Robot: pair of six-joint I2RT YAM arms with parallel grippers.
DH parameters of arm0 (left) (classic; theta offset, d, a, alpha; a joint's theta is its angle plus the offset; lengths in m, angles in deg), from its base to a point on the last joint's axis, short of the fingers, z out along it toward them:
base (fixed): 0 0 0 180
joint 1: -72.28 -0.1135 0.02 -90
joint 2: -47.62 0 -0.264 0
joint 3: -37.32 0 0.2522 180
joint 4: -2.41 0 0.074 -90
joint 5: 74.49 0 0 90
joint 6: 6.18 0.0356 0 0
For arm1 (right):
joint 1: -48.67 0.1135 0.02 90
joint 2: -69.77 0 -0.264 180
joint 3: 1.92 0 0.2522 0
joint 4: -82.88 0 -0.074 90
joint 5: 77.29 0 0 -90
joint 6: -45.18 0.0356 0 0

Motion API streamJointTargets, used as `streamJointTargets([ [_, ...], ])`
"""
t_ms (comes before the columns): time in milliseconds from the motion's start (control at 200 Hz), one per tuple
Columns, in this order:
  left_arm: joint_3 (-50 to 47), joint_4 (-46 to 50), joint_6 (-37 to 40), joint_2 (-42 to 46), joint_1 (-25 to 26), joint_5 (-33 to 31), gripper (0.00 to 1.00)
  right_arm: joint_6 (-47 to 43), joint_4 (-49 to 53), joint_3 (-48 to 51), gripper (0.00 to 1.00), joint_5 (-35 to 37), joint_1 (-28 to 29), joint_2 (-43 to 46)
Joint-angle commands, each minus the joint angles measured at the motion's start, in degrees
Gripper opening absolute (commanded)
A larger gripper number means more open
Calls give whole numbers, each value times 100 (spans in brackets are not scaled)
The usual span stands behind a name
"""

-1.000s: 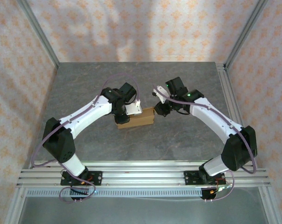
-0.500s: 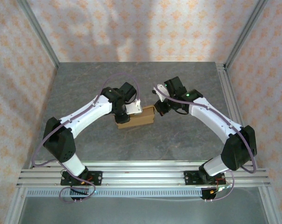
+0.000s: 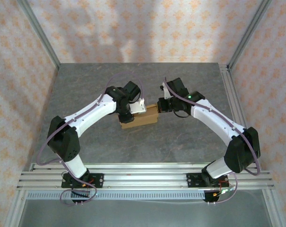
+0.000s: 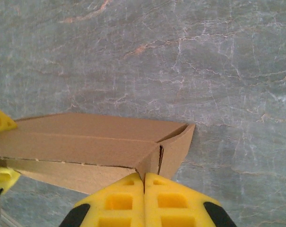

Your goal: Fold the paper box

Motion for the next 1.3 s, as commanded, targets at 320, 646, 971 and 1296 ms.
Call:
streamJointTargets([
  [320,-58,69,-60,-431,-56,321,18,185,-795,700,0,251,21,195],
  [646,109,-161,-577,-212,-46,500,54,-81,-775,561,0,420,29,122],
  [971,38,-833,-1358,567,34,574,100,-42,-684,434,0,552,36,75],
  [1296,-566,-1091,-3188,2057,-51,-576,98,-106,-362,180,0,688,55,-17],
])
